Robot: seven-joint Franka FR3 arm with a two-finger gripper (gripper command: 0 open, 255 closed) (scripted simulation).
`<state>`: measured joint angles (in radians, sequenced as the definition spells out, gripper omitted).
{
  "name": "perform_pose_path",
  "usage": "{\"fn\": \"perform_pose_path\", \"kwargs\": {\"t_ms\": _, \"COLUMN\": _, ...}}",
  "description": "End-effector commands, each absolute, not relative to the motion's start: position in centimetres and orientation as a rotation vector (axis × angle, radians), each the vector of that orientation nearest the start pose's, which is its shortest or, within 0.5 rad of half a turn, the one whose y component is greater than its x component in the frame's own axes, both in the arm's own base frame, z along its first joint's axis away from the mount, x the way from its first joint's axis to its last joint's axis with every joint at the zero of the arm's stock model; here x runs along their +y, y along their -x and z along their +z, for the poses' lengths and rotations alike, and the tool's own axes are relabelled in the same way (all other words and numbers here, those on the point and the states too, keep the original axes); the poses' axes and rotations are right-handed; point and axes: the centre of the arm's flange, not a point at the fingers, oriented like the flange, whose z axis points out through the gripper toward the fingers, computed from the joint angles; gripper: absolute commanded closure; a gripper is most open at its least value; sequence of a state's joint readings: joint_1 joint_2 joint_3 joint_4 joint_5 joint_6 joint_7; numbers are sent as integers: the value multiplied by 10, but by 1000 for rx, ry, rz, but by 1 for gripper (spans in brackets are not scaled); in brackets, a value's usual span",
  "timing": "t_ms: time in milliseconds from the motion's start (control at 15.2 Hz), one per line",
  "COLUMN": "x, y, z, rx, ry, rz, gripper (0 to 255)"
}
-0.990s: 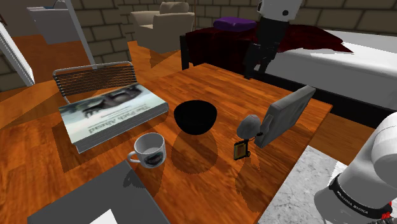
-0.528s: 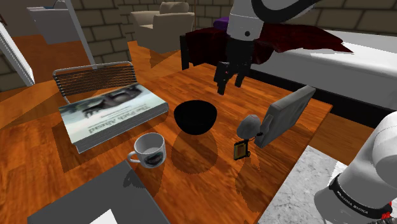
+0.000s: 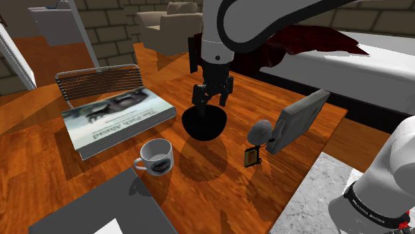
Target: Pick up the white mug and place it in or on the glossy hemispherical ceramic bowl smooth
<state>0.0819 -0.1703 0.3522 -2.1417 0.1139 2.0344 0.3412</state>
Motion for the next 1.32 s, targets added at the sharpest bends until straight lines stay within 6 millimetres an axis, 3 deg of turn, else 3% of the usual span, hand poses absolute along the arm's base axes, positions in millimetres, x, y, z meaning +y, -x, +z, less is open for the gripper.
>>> {"fn": "perform_pose_path", "kwargs": {"t_ms": 0, "x": 246, "y": -472, "z": 462, "rx": -60, "ry": 3079, "rz": -33, "gripper": 0}}
{"fn": "perform_pose_path", "kwargs": {"t_ms": 792, "x": 367, "y": -544, "z": 379, "rx": -50, "ry": 3088, "rz": 75, "gripper": 0}}
{"fn": "perform_pose_path", "kwargs": {"t_ms": 1254, "x": 369, "y": -542, "z": 342, "rx": -50, "ry": 3088, "rz": 75, "gripper": 0}}
